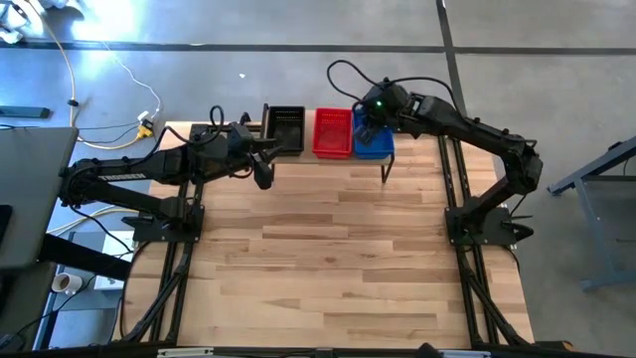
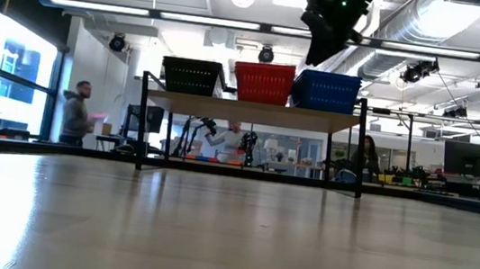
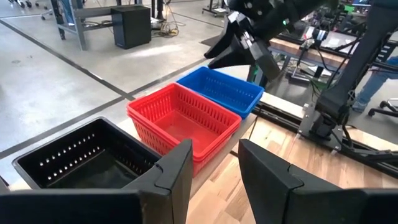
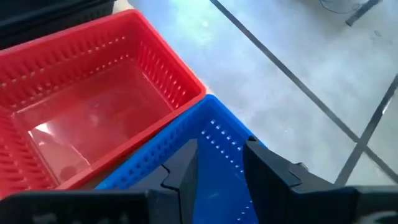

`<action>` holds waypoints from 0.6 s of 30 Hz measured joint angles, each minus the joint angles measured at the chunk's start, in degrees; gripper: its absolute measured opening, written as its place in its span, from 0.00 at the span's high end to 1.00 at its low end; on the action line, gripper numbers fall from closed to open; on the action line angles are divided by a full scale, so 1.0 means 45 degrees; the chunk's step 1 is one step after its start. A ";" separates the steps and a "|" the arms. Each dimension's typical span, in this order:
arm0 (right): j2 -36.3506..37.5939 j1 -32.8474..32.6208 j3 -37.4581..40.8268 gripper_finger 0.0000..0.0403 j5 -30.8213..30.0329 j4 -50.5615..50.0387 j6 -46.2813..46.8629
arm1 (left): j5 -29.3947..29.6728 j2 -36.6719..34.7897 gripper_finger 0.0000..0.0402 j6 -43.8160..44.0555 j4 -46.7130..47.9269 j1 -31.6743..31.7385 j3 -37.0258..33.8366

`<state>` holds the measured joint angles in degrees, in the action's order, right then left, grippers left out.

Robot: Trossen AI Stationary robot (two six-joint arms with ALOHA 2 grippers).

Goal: Stack baskets on shelf by color
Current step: Adjust the stacked red bins on the shelf

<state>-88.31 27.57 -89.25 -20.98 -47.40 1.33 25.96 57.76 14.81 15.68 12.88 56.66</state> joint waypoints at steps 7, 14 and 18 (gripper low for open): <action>0.0144 0.0526 0.0000 0.72 -0.0865 -0.1106 0.2083 | 0.0010 0.0007 0.70 0.0000 0.0198 0.0000 0.0000; 0.0532 0.1034 0.0002 0.72 -0.0520 -0.1591 0.2409 | 0.0015 0.0010 0.70 -0.0008 0.0223 0.0005 0.0000; 0.0568 0.1027 0.0000 0.72 0.1521 -0.0770 0.2378 | 0.0088 0.0010 0.70 -0.0287 0.0223 0.0005 0.0000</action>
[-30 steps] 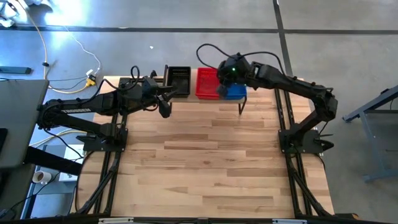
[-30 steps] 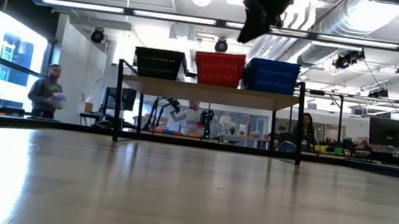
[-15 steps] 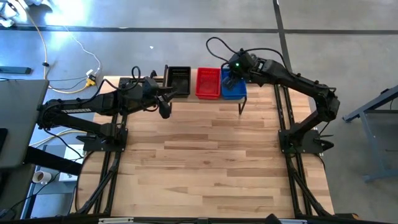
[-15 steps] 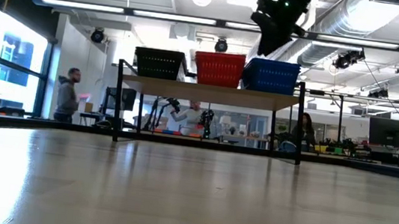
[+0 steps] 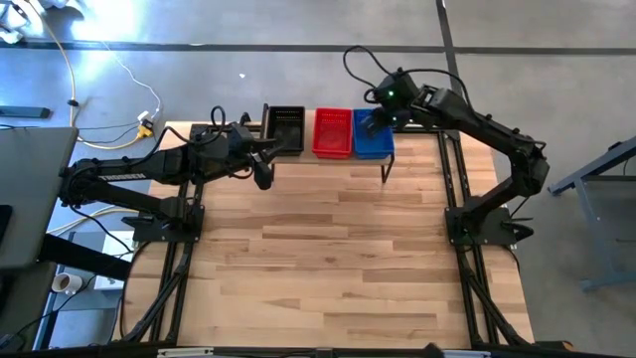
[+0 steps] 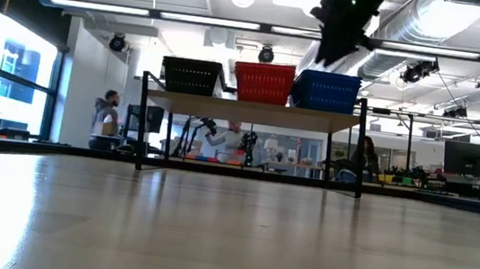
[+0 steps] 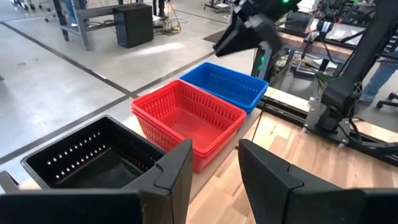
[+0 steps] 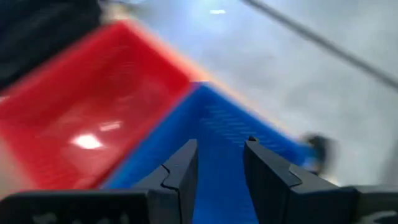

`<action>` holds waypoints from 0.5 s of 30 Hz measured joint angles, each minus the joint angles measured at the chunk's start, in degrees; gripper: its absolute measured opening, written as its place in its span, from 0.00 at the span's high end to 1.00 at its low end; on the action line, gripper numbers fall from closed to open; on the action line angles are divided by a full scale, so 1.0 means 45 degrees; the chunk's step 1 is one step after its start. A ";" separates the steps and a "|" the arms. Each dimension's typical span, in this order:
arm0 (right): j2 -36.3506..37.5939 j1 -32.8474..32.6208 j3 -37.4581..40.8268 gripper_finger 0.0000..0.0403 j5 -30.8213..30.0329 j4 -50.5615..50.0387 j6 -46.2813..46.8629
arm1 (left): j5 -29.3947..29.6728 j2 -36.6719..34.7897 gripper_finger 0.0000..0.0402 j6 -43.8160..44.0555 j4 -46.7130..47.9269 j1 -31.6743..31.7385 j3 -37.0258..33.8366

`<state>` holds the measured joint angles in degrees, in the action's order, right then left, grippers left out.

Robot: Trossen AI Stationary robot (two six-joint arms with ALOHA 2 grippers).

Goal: Stack baskets on shelf by color
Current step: Adjust the stacked red bins on the shelf

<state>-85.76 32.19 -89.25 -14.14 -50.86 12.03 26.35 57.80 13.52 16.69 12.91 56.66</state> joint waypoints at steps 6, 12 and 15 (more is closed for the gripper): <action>0.0000 -0.0531 0.0000 0.72 0.3163 0.0401 0.1275 | 0.0067 0.0000 0.70 -0.0149 0.0005 0.0000 0.0000; 0.0000 -0.1031 0.0003 0.72 0.4261 0.1285 0.3810 | 0.0087 0.0005 0.70 -0.0150 0.0014 0.0116 0.0000; 0.0000 -0.1330 0.0003 0.72 0.4193 0.1729 0.4811 | 0.0092 0.0005 0.70 -0.0150 0.0053 0.0263 0.0000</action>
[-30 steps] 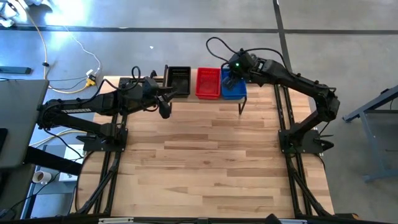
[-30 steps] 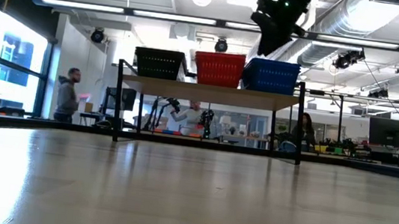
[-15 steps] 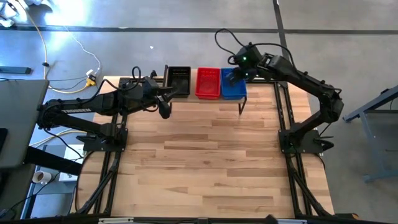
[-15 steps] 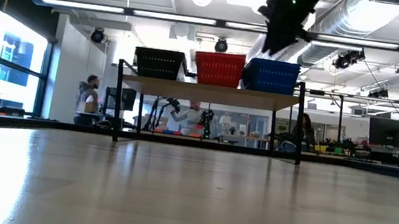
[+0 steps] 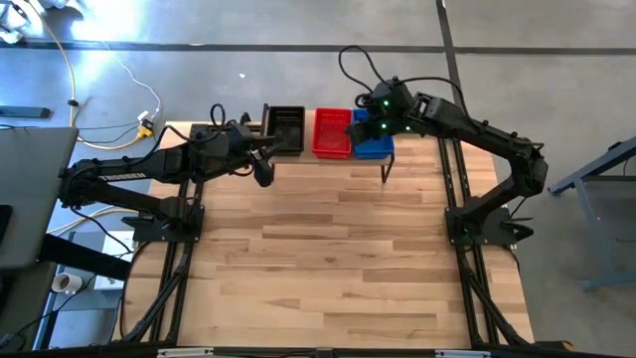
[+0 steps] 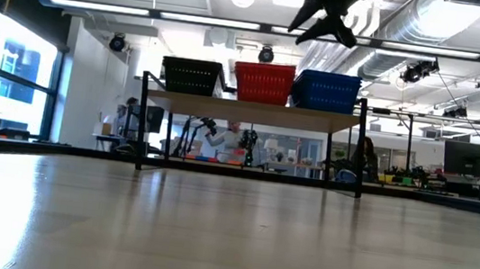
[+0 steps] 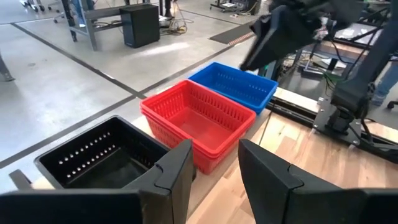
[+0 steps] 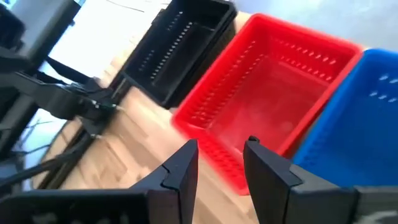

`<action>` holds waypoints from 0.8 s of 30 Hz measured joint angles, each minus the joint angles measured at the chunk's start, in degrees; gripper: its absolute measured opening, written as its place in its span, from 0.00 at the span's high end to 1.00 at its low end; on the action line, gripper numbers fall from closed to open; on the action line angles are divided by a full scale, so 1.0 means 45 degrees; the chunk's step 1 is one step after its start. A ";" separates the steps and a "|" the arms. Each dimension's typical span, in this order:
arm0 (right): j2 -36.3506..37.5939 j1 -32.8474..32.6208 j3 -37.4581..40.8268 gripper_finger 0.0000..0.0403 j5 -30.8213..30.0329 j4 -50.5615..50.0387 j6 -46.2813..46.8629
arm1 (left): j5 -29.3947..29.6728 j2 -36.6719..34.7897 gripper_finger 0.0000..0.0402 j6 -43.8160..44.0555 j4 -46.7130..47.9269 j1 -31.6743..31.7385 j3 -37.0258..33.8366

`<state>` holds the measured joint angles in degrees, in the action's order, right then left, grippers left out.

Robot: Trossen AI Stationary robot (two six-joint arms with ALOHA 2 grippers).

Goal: Stack baskets on shelf by color
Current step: Adjust the stacked red bins on the shelf

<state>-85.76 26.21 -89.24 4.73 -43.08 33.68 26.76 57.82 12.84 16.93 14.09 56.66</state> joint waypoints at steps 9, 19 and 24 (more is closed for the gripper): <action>-0.0518 -0.1011 0.0002 0.72 -0.1052 0.0104 0.1329 | -0.0010 0.0010 0.70 -0.0533 0.0005 0.0560 0.0000; -0.0628 -0.1372 0.0009 0.72 -0.2490 -0.0680 0.2537 | -0.0191 0.0010 0.70 -0.0573 0.0133 0.0651 0.0000; -0.0956 -0.1324 0.0036 0.72 -0.2676 -0.0753 0.2714 | -0.0192 0.0010 0.70 -0.0573 0.0382 0.0651 0.0000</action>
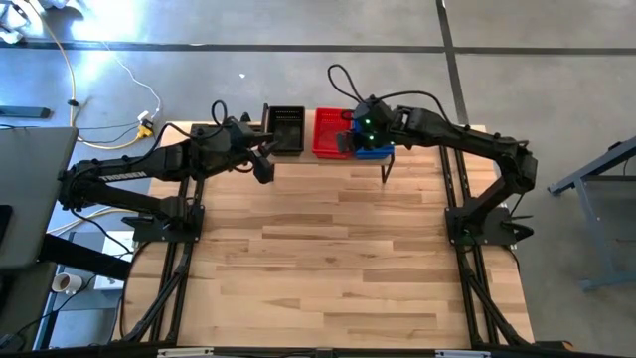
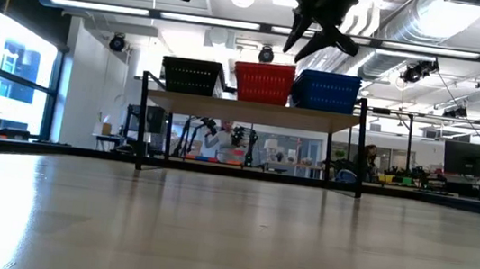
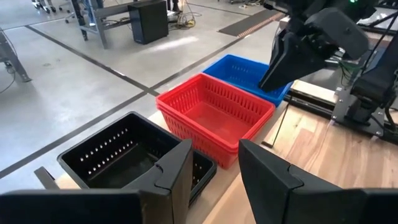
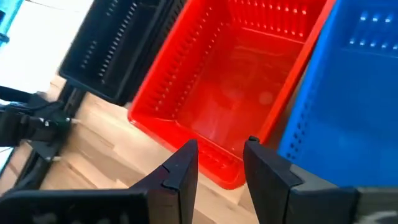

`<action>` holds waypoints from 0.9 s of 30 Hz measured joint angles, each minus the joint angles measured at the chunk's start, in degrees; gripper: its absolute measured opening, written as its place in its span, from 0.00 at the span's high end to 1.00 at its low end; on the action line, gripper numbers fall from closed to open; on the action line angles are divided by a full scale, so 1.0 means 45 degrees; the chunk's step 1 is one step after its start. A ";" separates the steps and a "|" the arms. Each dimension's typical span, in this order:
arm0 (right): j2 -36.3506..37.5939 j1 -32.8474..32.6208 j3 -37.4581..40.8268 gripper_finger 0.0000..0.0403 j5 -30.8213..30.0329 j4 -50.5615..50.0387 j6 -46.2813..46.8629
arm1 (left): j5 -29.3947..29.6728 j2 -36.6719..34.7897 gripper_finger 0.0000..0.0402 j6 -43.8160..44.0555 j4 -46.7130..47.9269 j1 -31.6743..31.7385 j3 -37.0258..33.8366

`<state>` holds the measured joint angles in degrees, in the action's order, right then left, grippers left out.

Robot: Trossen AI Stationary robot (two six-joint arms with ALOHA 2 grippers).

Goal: Stack baskets on shelf by color
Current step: Adjust the stacked red bins on the shelf

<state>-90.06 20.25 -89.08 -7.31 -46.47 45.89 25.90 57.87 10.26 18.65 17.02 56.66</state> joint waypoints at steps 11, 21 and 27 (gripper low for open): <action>-0.0377 0.0000 -0.0002 0.72 -0.0308 -0.0435 0.0140 | -0.0075 0.0000 0.70 -0.0003 0.0233 0.0011 0.0000; -0.0665 0.0170 -0.0010 0.72 -0.0325 -0.0374 0.0078 | -0.0075 0.0000 0.70 0.0000 0.0288 0.0049 0.0000; -0.0676 0.0242 -0.0010 0.72 -0.0464 -0.0365 0.0040 | -0.0070 0.0000 0.70 0.0000 0.0288 0.0049 0.0000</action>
<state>-93.10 21.34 -89.12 -9.40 -48.11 46.07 25.58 57.87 10.26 19.94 17.23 56.66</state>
